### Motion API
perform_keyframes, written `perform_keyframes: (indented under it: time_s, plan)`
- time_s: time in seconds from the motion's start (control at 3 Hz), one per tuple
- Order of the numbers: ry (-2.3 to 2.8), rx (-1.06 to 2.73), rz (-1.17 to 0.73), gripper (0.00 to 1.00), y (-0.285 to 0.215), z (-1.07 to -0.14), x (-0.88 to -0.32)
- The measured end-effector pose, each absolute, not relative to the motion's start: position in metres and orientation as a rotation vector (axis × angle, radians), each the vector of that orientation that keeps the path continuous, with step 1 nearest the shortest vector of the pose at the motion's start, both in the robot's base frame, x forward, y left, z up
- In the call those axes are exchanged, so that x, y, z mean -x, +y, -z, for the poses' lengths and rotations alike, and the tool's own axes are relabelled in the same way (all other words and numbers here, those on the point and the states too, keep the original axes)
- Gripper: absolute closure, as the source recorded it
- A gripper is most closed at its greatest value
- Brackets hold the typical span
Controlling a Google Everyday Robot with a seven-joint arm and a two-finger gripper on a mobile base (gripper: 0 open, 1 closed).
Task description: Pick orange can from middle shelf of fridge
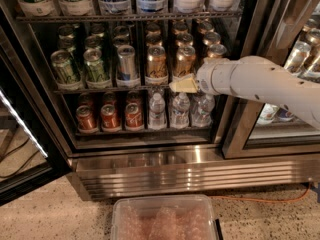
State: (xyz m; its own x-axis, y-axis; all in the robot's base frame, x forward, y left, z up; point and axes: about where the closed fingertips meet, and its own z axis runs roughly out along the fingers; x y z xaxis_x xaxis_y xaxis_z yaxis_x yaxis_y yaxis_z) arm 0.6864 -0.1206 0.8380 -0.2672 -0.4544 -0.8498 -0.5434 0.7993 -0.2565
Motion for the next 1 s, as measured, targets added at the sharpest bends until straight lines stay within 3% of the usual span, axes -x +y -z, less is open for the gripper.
perform_keyframes:
  time_s: [1.0]
  plan:
    - [1.872,0.690,-0.058,0.22,-0.116,-0.842,-0.737]
